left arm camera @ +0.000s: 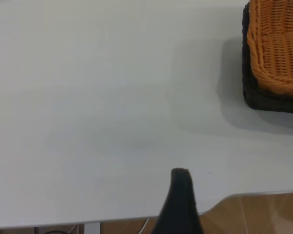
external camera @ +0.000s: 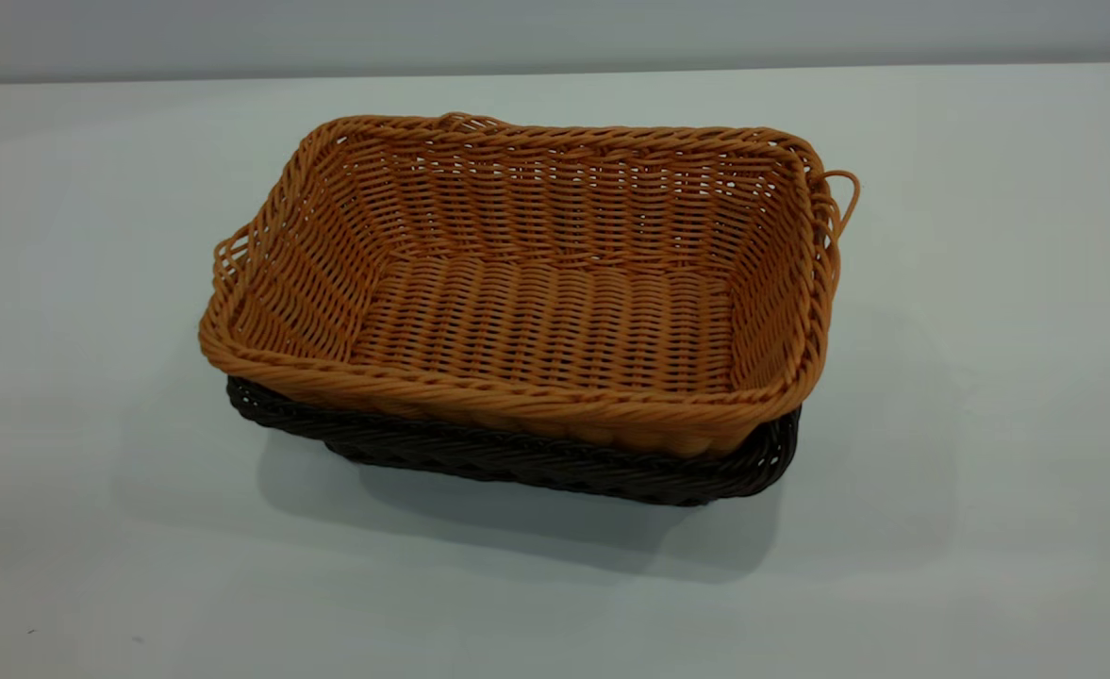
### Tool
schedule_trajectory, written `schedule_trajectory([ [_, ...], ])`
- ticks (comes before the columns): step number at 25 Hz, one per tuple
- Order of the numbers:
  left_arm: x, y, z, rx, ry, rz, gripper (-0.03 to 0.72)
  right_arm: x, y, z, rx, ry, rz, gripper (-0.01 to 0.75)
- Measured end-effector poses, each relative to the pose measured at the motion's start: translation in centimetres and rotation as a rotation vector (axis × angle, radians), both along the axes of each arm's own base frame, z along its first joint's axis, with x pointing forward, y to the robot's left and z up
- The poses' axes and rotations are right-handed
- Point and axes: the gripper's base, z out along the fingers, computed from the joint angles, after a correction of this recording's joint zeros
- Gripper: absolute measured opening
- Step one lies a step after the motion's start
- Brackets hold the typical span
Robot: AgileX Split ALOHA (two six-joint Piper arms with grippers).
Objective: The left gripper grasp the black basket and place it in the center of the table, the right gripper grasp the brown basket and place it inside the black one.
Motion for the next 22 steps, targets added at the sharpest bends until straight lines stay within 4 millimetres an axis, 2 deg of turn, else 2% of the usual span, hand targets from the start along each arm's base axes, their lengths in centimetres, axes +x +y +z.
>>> schedule_trajectory([
  [14, 0.0, 0.02, 0.0, -0.003, 0.0, 0.004, 0.563, 0.01, 0.01, 0.0, 0.001, 0.0, -0.006, 0.565],
  [22, 0.0, 0.02, 0.0, -0.003, 0.0, 0.004, 0.563, 0.35, -0.08, -0.05, 0.016, 0.011, -0.225, 0.565],
])
